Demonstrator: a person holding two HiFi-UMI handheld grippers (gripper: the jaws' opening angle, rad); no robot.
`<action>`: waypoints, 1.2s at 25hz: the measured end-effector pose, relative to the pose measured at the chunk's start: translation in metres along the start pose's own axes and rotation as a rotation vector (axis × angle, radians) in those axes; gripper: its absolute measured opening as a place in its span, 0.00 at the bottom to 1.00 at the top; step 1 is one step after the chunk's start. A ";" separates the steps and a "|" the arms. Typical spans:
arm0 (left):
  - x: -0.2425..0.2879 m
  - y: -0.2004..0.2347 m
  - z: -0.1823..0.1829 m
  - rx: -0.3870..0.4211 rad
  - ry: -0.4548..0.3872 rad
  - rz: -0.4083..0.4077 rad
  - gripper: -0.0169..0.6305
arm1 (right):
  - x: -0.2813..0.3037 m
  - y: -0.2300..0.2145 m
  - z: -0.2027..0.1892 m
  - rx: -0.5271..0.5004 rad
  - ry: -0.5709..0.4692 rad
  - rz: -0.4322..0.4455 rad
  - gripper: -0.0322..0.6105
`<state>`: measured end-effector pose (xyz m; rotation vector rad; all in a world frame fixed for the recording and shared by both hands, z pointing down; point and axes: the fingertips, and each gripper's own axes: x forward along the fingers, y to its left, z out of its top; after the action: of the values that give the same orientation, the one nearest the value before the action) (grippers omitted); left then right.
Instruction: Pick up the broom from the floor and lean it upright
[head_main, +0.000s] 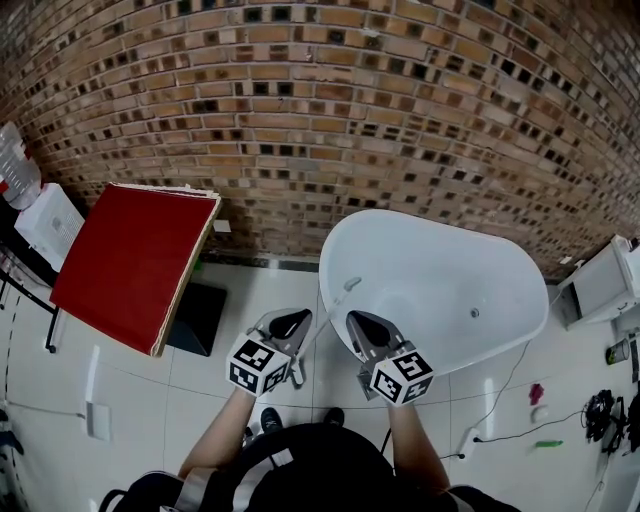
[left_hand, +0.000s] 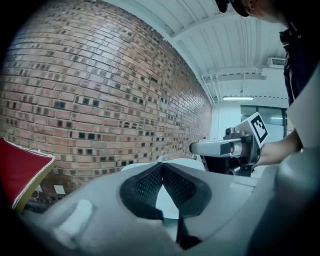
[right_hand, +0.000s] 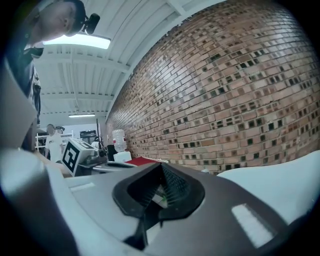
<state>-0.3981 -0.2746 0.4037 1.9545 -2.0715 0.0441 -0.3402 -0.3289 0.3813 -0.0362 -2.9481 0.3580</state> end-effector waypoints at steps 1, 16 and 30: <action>-0.002 -0.001 0.002 -0.005 -0.006 -0.002 0.03 | 0.001 0.001 0.002 -0.006 -0.002 0.000 0.06; -0.008 -0.007 0.018 0.005 -0.006 -0.040 0.03 | 0.002 0.013 0.020 -0.040 -0.031 -0.006 0.06; -0.009 -0.008 0.009 0.005 0.013 -0.045 0.03 | 0.003 0.017 0.023 -0.038 -0.040 -0.011 0.06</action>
<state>-0.3918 -0.2681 0.3918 1.9976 -2.0205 0.0528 -0.3469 -0.3180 0.3560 -0.0183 -2.9936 0.3053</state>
